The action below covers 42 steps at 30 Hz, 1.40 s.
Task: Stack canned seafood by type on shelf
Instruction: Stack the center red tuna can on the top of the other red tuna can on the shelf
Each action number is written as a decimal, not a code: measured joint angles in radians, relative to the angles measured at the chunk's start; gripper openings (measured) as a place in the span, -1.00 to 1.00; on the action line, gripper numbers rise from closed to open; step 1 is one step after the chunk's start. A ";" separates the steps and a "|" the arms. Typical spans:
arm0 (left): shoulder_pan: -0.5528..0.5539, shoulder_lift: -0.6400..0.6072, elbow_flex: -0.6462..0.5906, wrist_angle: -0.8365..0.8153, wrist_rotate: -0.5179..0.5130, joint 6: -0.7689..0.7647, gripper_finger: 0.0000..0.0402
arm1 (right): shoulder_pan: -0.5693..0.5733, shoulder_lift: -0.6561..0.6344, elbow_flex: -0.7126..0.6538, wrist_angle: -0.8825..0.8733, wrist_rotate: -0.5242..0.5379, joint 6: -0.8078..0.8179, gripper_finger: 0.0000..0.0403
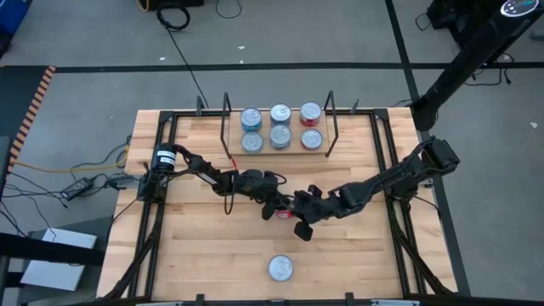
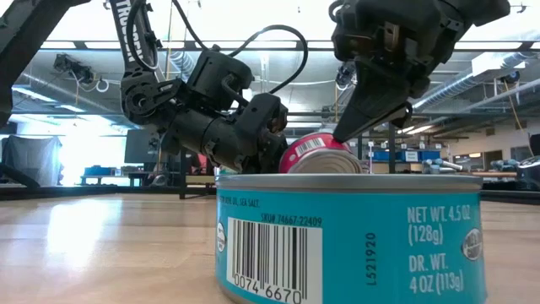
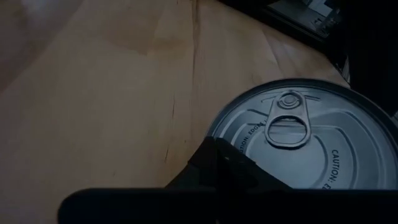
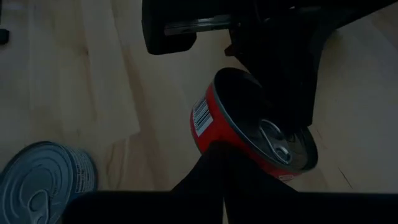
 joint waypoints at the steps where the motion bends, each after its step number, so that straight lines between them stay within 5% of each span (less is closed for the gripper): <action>1: 0.000 0.000 0.000 0.000 0.006 0.000 -1.00 | -0.003 0.000 0.000 0.000 -0.004 0.000 -0.99; 28: 0.006 0.000 0.000 0.005 0.054 0.000 -1.00 | -0.101 -0.036 -0.002 0.019 -0.100 0.017 -0.92; 34: 0.030 0.000 0.000 0.011 0.065 -0.003 -1.00 | -0.101 -0.066 -0.002 0.006 -0.101 -0.040 -0.64; 42: 0.038 0.000 0.000 0.013 0.073 -0.001 -1.00 | -0.098 -0.105 -0.002 0.020 -0.111 -0.252 0.00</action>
